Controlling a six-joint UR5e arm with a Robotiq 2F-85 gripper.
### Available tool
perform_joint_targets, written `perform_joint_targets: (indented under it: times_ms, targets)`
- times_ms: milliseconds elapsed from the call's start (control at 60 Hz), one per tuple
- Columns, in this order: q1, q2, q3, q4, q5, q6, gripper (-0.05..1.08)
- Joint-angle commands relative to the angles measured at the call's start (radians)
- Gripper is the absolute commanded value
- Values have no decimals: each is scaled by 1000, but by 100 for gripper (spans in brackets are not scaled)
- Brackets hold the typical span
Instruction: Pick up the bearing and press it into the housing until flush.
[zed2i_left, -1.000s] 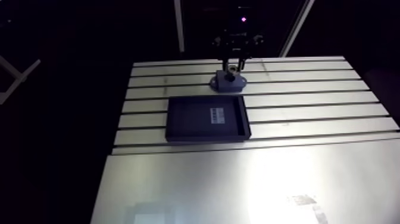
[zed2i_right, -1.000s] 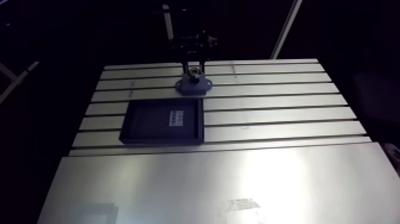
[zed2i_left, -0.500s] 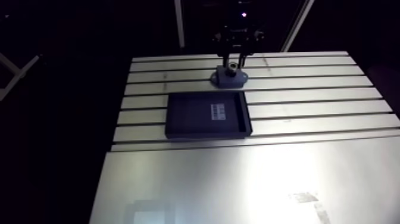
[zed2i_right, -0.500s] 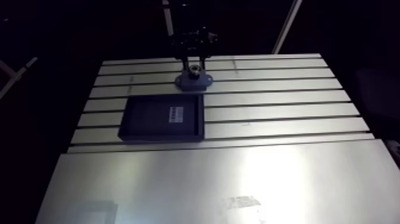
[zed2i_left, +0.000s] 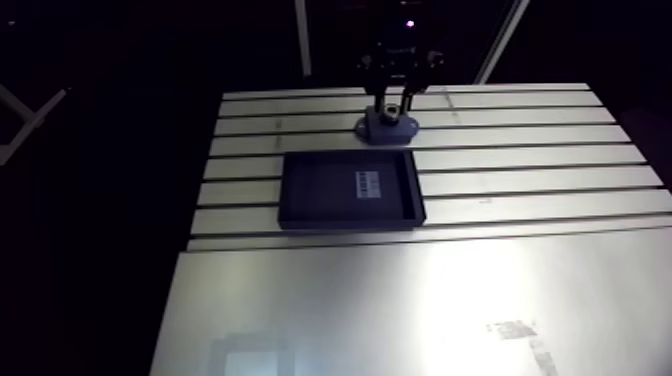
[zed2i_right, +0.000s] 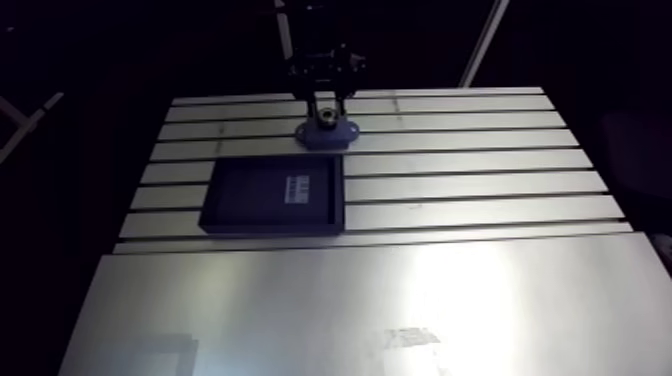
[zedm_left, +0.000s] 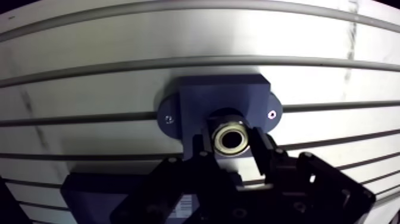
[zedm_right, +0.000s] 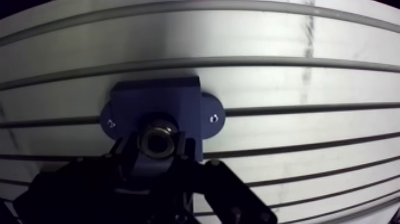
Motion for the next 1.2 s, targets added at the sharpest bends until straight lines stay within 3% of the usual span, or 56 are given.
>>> perform_joint_targets:
  times_ms: [17,1200]
  targets:
    - [0,10,-2,0,0,0,78]
    - [3,14,1,-1,1,0,78]
